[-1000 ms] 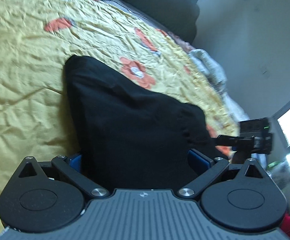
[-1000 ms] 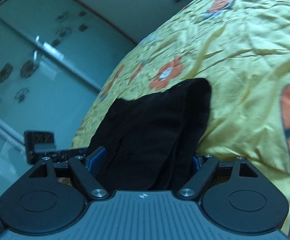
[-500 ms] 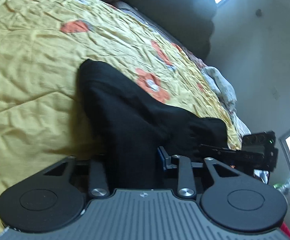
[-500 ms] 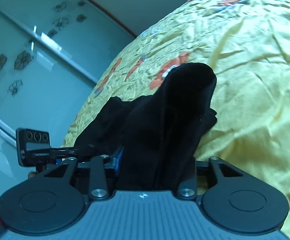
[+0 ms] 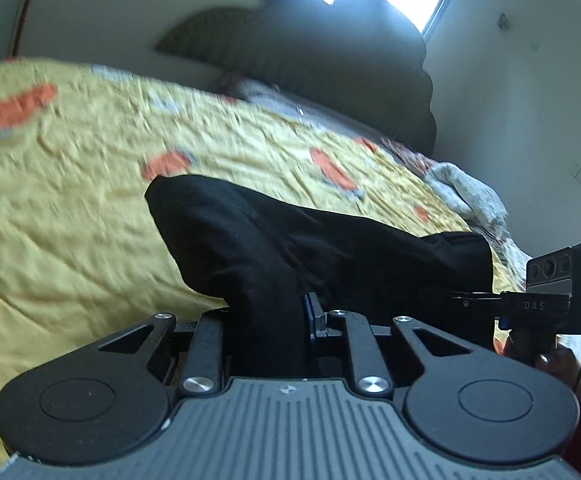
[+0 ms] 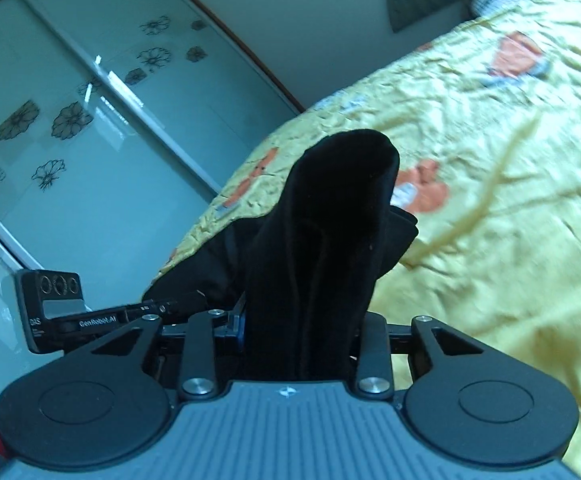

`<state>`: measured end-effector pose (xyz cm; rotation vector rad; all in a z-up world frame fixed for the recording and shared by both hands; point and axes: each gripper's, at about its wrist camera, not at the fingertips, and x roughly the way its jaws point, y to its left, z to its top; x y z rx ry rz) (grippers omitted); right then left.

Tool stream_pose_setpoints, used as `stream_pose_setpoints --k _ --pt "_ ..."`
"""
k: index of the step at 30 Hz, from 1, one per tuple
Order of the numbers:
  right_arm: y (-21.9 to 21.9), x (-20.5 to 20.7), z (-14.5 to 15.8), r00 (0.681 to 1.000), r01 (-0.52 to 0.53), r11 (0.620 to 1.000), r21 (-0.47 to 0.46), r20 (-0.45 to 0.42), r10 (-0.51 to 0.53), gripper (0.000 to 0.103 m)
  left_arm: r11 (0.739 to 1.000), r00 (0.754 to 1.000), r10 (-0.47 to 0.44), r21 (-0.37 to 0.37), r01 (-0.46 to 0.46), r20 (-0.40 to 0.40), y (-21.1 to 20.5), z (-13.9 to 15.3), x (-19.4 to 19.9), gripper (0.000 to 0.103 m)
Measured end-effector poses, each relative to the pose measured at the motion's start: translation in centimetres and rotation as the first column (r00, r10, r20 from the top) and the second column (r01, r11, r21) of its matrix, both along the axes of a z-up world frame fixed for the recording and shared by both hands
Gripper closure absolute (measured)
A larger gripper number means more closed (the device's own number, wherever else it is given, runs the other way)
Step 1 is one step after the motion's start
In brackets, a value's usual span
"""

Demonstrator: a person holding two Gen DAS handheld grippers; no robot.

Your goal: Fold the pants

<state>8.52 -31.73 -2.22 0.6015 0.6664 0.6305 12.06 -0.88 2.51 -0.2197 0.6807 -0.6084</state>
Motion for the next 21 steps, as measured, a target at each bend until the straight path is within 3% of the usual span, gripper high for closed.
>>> stream_pose_setpoints --k 7,12,16,18,21 --pt "2.9 4.8 1.5 0.999 -0.007 1.000 -0.029 0.052 0.008 0.069 0.995 0.996 0.073 0.058 -0.076 0.052 2.5 2.3 3.8 0.083" --pt "5.5 9.6 1.6 0.999 0.000 0.996 -0.093 0.052 0.005 0.069 0.988 0.990 0.138 0.072 -0.140 0.031 4.0 2.0 7.6 0.084" --pt "7.3 12.6 0.1 1.000 0.014 0.992 -0.125 -0.004 -0.015 0.069 0.978 0.983 0.182 0.115 -0.177 -0.036 4.4 0.1 9.8 0.084" --pt "7.9 13.3 -0.8 0.998 0.038 0.987 -0.158 -0.037 -0.044 0.064 0.973 0.976 0.204 0.128 -0.194 -0.072 4.4 -1.1 10.1 0.084" --pt "8.0 13.3 -1.8 0.992 0.080 0.982 -0.170 -0.078 -0.095 0.052 0.970 0.974 0.217 0.129 -0.208 -0.064 4.5 -1.9 9.9 0.070"
